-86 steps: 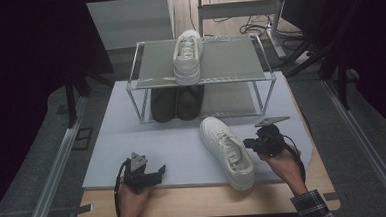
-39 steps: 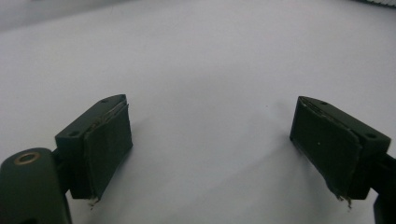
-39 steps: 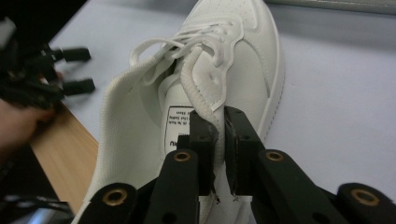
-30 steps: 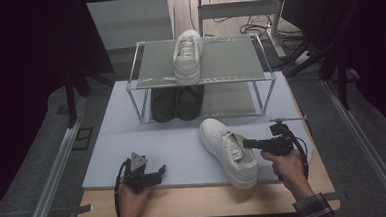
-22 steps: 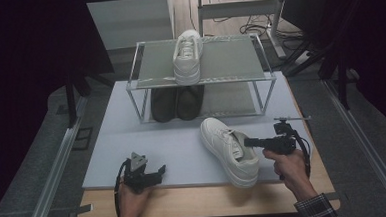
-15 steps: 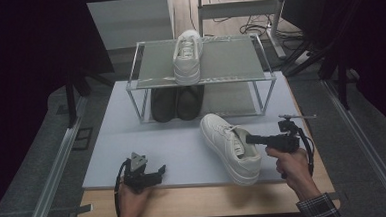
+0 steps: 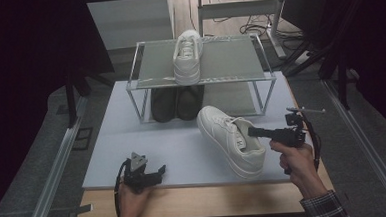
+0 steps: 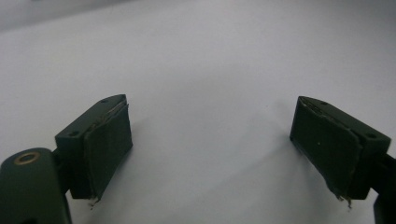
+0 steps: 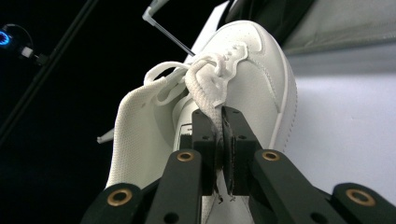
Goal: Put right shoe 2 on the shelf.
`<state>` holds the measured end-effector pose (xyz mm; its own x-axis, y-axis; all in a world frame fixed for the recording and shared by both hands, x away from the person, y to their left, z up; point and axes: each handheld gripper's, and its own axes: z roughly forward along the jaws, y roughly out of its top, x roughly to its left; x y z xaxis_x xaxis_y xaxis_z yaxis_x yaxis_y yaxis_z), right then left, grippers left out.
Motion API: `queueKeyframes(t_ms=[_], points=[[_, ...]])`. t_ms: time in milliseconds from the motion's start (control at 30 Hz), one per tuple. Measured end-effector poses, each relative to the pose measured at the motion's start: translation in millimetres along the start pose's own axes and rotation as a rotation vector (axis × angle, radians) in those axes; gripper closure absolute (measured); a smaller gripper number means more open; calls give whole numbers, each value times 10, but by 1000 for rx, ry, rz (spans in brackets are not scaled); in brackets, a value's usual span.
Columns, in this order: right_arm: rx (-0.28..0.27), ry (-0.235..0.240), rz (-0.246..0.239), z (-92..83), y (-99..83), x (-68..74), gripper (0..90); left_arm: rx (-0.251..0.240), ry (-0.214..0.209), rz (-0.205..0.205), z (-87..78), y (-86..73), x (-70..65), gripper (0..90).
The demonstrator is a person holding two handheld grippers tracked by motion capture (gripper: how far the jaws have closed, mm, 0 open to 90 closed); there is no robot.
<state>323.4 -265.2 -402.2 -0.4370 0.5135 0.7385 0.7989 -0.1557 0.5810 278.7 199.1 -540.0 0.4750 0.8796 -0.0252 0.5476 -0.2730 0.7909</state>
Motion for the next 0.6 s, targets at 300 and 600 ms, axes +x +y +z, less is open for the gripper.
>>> queueKeyframes(t_ms=[300,600], points=[[-34,6,5,-132,128,127,849,-1,0,0,1,0,0,121],[-66,16,13,-271,257,264,850,4,0,2,-2,1,2,121]])
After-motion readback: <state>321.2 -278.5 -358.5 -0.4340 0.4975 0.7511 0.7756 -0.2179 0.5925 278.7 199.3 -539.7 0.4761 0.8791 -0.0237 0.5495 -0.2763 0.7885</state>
